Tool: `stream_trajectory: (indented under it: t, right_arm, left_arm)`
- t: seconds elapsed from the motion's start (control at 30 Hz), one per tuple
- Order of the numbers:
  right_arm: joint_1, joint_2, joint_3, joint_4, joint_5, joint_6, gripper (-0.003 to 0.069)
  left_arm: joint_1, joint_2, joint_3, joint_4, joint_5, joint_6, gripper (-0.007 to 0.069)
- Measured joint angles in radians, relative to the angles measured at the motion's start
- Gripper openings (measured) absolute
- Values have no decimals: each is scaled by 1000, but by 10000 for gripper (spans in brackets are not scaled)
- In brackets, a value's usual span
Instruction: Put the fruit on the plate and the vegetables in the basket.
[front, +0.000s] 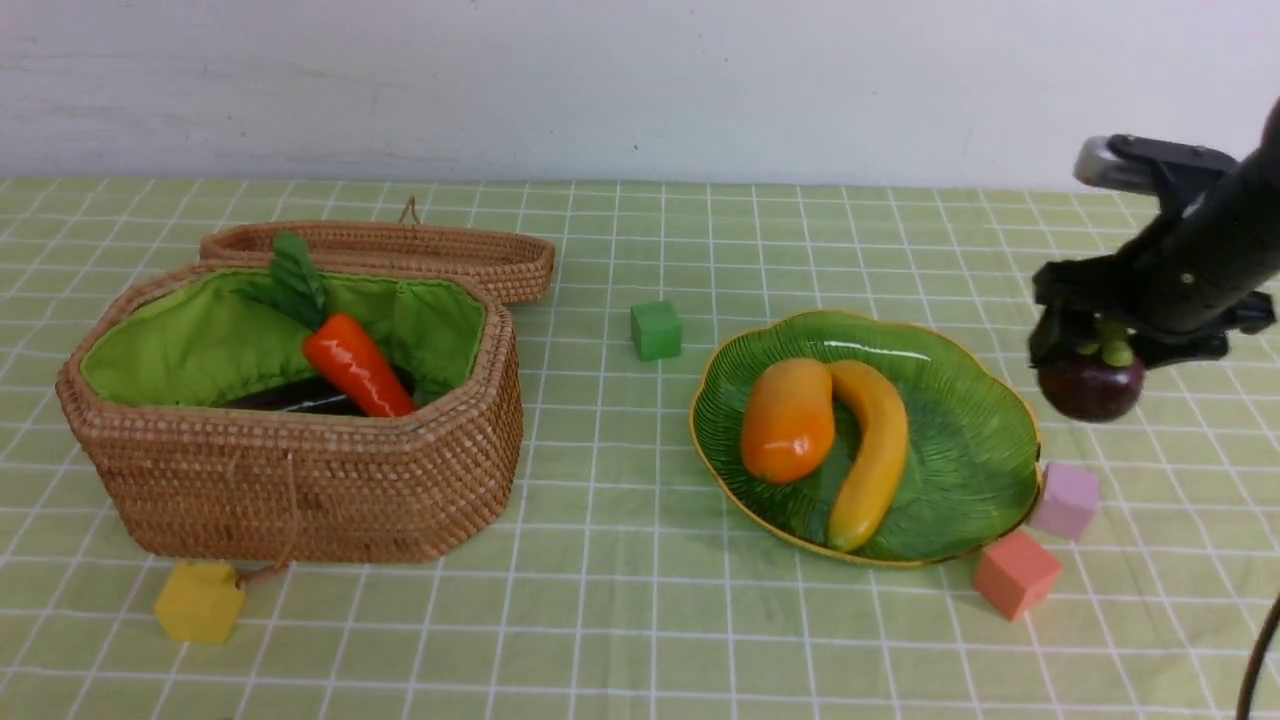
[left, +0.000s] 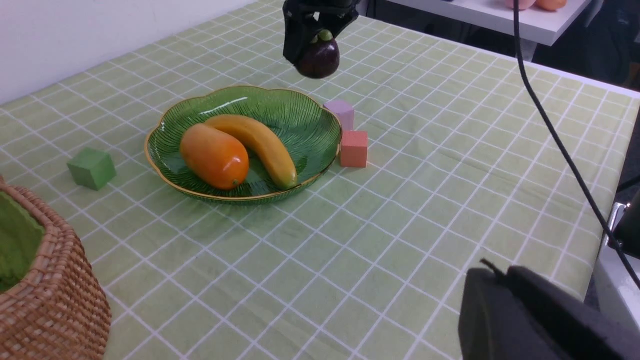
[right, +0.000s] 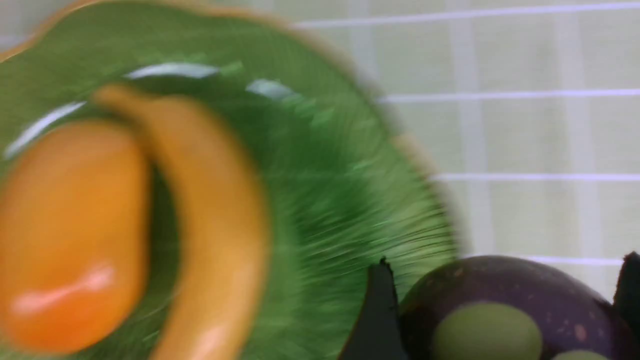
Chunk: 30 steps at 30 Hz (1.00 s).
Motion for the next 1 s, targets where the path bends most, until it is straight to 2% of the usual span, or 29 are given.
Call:
stream_trajectory:
  t: [0.13,0.33,0.5,0.63,0.73,0.83,0.93,0.97,1.0]
  right_arm:
    - [81,20,4,32,11,-28,550]
    - [108,54,7,34,5,-30,552]
    - [108,37,9,31,20,-10,676]
    - [108,-8,9,31,50,-8,674]
    - [108,-71,10,31,106,-8,638]
    - [108,-152,12,13,209,-8,559]
    - [108,-261,12,-20,334,-8,417]
    - [108,-276,13,-22,344,-8,396]
    - [108,-326,13,-29,369,-5,325]
  left_arm:
    - [0,0,0,0,-5,0,22]
    - [0,0,0,0,-9,0,22]
    - [0,0,0,0,-8,0,22]
    - [0,0,0,0,-5,0,22]
    - [0,0,0,0,-2,0,22]
    - [0,0,0,0,-2,0,22]
    - [0,0,0,0,-12,-4,18]
    - [0,0,0,0,-14,-11,16]
    - [0,0,0,12,-19,-38,5]
